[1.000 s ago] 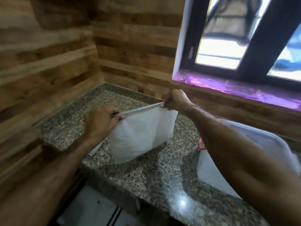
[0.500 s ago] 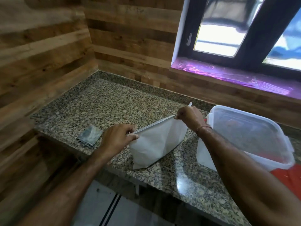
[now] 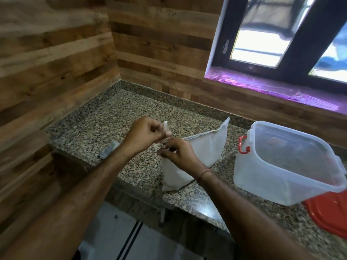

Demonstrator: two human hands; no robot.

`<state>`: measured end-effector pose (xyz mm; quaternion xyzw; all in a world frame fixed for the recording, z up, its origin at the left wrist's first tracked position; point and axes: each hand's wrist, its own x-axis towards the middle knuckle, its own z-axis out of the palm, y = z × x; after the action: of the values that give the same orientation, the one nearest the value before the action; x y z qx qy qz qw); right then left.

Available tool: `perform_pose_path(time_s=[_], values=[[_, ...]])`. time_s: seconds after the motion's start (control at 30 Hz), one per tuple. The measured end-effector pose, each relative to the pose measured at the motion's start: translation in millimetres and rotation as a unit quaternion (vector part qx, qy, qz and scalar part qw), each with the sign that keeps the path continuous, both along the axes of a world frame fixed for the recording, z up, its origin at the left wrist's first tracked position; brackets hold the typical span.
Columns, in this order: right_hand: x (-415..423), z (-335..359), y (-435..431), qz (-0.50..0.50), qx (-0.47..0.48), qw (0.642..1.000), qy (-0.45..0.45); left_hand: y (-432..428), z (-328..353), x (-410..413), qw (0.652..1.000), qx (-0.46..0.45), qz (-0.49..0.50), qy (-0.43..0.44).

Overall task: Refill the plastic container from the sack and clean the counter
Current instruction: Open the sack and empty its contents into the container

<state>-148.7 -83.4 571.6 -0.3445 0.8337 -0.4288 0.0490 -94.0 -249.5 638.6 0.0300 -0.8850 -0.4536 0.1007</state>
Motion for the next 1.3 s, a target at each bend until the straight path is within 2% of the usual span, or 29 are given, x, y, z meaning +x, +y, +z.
perform_pose_path(time_s=[0.03,0.1,0.17,0.23,0.3,0.4,0.5,0.57,0.7,0.83,0.93,1.03,1.1,1.17,1.3], values=[[-2,-1,2,-0.013,-0.034,0.998,-0.043,-1,-3,5,0.999,0.05,0.009,0.016],[-5,-2,8,-0.014,-0.101,0.983,-0.155,-6,-19,18,0.996,0.075,0.044,0.029],[-7,-2,11,-0.024,-0.147,0.96,-0.236,-9,-45,31,0.998,0.056,0.041,-0.013],[-7,-3,10,-0.043,-0.165,0.948,-0.269,-2,-67,38,0.998,0.02,0.021,-0.057],[-7,-3,8,-0.042,-0.164,0.945,-0.281,12,-78,38,0.997,-0.043,0.04,-0.05],[-8,0,13,-0.039,-0.135,0.953,-0.267,25,-83,33,0.989,-0.118,0.09,0.014],[-9,-1,21,-0.077,-0.086,0.972,-0.204,25,-92,31,0.987,-0.123,0.085,0.051],[-19,-6,30,-0.123,-0.086,0.971,-0.187,23,-96,31,0.987,-0.125,0.077,0.062],[-65,-1,65,-0.217,-0.055,0.962,-0.156,13,-105,36,0.989,-0.127,0.065,0.039],[-100,8,94,-0.248,-0.036,0.958,-0.139,17,-89,20,0.99,-0.135,0.041,-0.027],[-109,-1,87,-0.234,-0.028,0.963,-0.134,45,-64,-23,0.97,-0.238,0.03,-0.038],[-117,-2,86,-0.219,-0.003,0.97,-0.103,80,-53,-62,0.924,-0.377,0.021,-0.061],[-126,4,94,-0.219,0.02,0.973,-0.072,96,-53,-72,0.895,-0.44,0.011,-0.071],[-139,8,105,-0.224,0.045,0.973,-0.043,98,-57,-70,0.883,-0.465,0.004,-0.059],[-180,13,133,-0.267,0.064,0.96,-0.052,89,-65,-58,0.889,-0.457,0.016,-0.034]])
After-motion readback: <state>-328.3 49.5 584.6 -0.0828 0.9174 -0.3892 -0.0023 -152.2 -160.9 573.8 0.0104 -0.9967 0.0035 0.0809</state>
